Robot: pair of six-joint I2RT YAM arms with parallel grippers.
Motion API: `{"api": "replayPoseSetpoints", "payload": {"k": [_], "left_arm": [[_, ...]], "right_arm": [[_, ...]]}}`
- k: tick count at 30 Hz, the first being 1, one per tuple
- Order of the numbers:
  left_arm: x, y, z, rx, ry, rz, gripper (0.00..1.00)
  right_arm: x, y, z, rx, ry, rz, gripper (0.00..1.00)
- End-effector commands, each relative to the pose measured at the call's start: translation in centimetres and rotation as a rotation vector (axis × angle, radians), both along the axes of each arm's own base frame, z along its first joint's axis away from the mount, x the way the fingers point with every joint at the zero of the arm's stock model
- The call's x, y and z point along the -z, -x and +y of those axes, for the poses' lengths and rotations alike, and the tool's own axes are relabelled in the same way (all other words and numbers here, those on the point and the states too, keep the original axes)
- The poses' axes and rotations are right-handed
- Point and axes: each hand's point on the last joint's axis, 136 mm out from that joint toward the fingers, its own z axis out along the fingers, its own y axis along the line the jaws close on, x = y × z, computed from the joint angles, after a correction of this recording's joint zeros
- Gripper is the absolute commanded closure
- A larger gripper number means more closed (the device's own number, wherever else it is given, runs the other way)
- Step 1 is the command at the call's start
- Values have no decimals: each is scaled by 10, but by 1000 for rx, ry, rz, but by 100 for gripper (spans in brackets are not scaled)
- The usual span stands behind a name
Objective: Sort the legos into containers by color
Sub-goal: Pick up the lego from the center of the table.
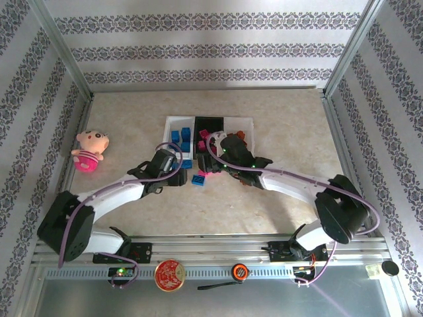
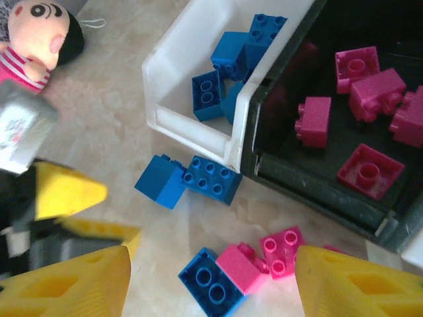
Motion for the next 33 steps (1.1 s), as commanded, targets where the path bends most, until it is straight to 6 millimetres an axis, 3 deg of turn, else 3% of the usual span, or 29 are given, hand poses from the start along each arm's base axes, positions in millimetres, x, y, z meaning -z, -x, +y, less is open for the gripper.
{"api": "replayPoseSetpoints", "payload": {"k": [1, 7, 14, 22, 27, 30, 33], "left_arm": [[-4, -23, -7, 26, -52, -85, 29], [16, -40, -2, -7, -94, -79, 40], [25, -49, 5, -37, -105, -86, 42], [35, -55, 6, -39, -78, -92, 52], [29, -46, 3, -39, -20, -95, 68], [23, -31, 0, -33, 16, -92, 73], [4, -15, -5, -22, 54, -109, 76]], "right_arm": [[-24, -1, -9, 44, -72, -56, 33], [-26, 6, -17, 53, -81, -62, 33], [-26, 8, -18, 52, -85, -64, 33], [-26, 8, -19, 56, -84, -67, 33], [-23, 9, -24, 70, -77, -70, 33], [-23, 9, -26, 76, -75, -74, 33], [-22, 10, -28, 82, -72, -77, 33]]}}
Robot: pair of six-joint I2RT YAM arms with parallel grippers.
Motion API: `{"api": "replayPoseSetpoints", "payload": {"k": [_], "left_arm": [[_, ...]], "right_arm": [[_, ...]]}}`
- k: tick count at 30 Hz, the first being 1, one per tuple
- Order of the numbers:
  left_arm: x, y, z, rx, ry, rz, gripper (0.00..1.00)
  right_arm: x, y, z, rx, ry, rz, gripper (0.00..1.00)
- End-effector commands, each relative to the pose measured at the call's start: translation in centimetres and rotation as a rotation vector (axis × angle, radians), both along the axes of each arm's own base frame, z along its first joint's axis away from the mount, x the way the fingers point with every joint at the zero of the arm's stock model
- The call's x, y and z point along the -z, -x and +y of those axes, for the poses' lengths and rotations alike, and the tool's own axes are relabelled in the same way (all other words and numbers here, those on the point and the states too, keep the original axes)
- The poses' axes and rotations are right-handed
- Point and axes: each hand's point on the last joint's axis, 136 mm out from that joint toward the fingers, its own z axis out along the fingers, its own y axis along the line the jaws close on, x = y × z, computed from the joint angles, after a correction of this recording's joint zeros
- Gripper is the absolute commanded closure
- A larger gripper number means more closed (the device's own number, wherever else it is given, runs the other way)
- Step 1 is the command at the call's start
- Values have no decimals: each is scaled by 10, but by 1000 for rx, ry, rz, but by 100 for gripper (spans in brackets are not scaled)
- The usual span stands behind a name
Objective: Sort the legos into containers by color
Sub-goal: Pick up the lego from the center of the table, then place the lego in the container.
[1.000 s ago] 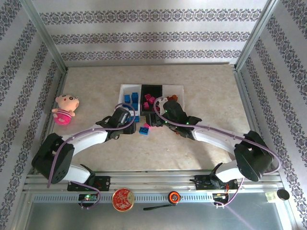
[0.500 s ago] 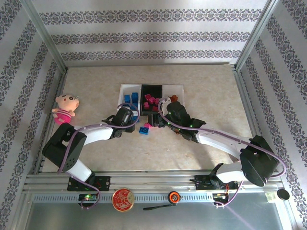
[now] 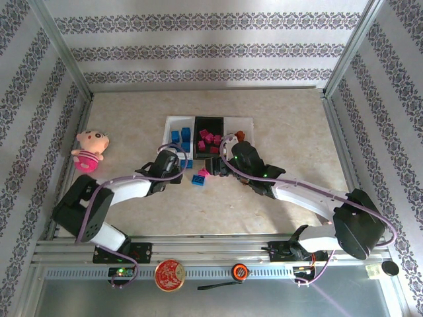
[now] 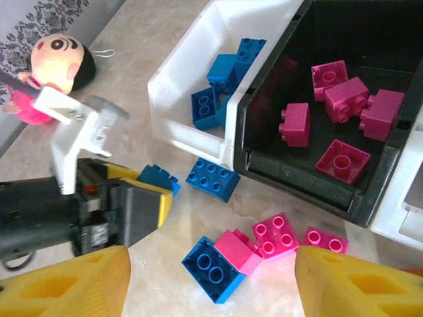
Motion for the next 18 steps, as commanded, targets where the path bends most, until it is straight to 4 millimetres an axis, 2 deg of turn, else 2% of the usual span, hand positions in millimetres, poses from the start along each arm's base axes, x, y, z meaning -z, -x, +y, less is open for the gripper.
{"api": "replayPoseSetpoints", "payload": {"k": [1, 5, 7, 9, 13, 18], "left_arm": [[-31, 13, -10, 6, 87, -46, 76], [-85, 11, -8, -6, 130, -129, 76], [-110, -1, -5, -19, 132, -163, 77], [-123, -17, -2, -38, 143, -177, 77], [-125, -55, -2, -68, 164, -163, 80], [-100, -98, 1, -114, 118, -117, 81]], "right_arm": [[-5, -4, -8, 37, -14, -29, 33], [-4, -2, -10, 39, -14, -28, 33], [-3, -2, -11, 41, -13, -25, 33], [-1, -1, -13, 45, -11, -23, 33], [1, 1, -17, 54, -10, -19, 33], [0, 5, -24, 61, -3, -24, 33]]}}
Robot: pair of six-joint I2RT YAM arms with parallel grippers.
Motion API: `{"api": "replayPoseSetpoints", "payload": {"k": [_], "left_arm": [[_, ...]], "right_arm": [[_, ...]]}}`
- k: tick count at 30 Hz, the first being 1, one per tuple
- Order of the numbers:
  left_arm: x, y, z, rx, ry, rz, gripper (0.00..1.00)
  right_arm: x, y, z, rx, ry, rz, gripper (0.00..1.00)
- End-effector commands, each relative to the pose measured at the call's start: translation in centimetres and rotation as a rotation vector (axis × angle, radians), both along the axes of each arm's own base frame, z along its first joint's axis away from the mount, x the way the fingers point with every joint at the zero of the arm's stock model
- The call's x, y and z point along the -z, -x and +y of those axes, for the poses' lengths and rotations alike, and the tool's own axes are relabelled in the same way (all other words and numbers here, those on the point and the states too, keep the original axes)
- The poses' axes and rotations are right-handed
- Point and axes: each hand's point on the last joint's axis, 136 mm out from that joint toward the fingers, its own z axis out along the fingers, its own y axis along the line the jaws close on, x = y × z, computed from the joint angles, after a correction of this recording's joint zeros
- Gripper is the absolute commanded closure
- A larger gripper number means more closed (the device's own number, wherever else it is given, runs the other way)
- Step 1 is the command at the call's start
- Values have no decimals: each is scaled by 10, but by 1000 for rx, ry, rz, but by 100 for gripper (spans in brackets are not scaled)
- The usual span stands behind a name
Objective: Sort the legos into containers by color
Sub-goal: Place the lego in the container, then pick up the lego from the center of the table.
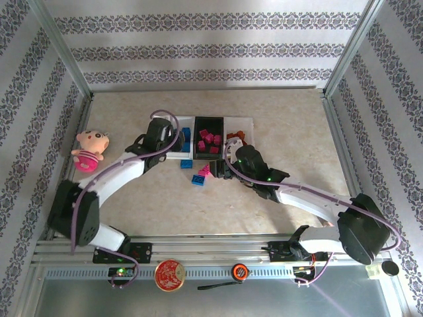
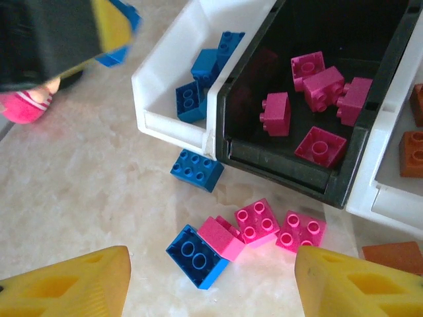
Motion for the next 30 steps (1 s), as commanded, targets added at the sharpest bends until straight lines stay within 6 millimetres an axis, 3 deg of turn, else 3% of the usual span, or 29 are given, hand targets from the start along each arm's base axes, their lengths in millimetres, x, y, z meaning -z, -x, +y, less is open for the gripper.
{"api": "replayPoseSetpoints", "payload": {"k": [1, 4, 6, 10, 15, 21, 22, 26, 30], "left_arm": [[21, -18, 8, -27, -26, 67, 82], [32, -35, 13, -50, -30, 89, 81], [32, -45, 11, -50, -37, 90, 76], [26, -55, 6, -38, -31, 89, 54], [-6, -50, -7, 2, 55, 29, 29], [-39, -9, -27, 86, 144, -34, 10], [-42, 1, -31, 103, 156, -42, 3], [-35, 41, -39, 153, 215, -22, 0], [-21, 79, -44, 189, 283, 18, 0]], "right_arm": [[-5, -1, -10, 36, -9, -16, 33], [-3, 3, -14, 35, -7, -13, 32], [0, 6, -15, 32, -3, -3, 32], [15, 12, -20, 27, 20, 32, 30], [41, 15, -36, 80, 103, 85, 29], [65, 4, -84, 228, 244, 167, 29], [70, 4, -94, 253, 277, 190, 29], [90, 6, -114, 282, 320, 265, 30], [106, 11, -109, 225, 325, 333, 33]]}}
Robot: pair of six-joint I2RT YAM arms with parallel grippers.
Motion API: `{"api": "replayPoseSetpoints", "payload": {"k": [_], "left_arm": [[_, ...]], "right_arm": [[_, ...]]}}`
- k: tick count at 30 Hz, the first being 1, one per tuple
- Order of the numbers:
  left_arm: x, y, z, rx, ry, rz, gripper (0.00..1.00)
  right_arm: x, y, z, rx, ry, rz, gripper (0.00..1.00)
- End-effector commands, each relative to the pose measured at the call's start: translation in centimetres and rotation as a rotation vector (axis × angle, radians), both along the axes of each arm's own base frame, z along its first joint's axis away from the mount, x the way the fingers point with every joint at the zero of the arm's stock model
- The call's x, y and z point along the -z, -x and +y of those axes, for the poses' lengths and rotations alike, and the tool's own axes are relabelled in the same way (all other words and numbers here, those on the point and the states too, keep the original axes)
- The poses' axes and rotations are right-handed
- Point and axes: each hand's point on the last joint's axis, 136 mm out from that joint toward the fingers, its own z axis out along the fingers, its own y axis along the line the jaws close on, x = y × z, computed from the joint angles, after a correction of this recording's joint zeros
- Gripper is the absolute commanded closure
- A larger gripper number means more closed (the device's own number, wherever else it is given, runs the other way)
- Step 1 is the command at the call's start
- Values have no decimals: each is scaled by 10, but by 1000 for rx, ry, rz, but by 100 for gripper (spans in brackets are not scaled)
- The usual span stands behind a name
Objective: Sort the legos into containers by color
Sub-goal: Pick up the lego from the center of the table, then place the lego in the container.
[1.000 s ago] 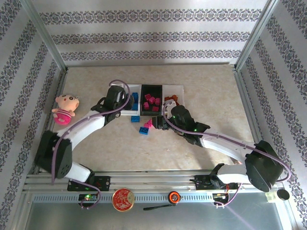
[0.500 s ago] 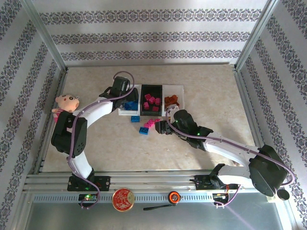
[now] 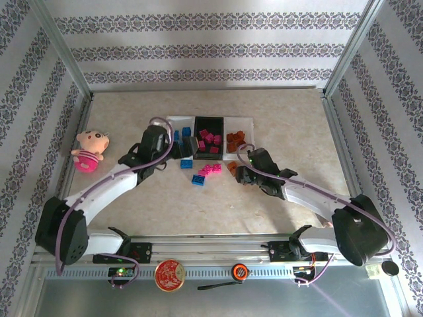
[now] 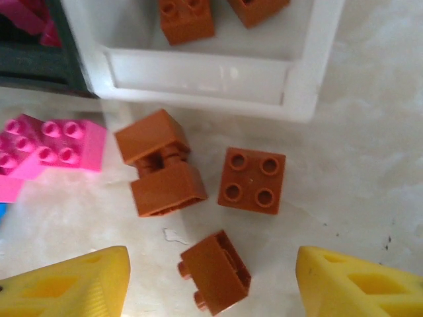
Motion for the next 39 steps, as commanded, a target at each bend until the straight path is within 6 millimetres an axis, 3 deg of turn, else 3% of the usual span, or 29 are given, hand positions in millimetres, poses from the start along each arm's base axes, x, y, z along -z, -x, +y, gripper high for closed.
{"api": "replayPoseSetpoints", "payload": {"k": [1, 9, 15, 19, 24, 26, 30, 34, 39], "left_arm": [[9, 26, -7, 31, 75, 36, 0], [37, 66, 9, 14, 101, 89, 0], [53, 76, 17, 6, 71, 116, 0], [65, 80, 20, 4, 60, 137, 0], [76, 85, 23, 2, 46, 153, 0], [79, 86, 23, 4, 44, 156, 0], [80, 87, 22, 13, 44, 160, 0], [83, 89, 23, 14, 37, 168, 0], [84, 92, 24, 21, 32, 169, 0]], "right_arm": [[15, 9, 4, -52, 16, 88, 34], [38, 6, 17, -102, 30, 168, 43], [37, 4, 21, -128, 28, 155, 66], [19, 13, 27, -168, -6, 120, 79], [-37, 13, 40, -209, -87, -3, 82], [-65, 1, 43, -197, -111, -79, 82], [-98, -37, 42, -141, -116, -167, 82], [-102, -82, 38, -68, -80, -195, 82], [-86, -131, 37, -9, -31, -162, 82]]}}
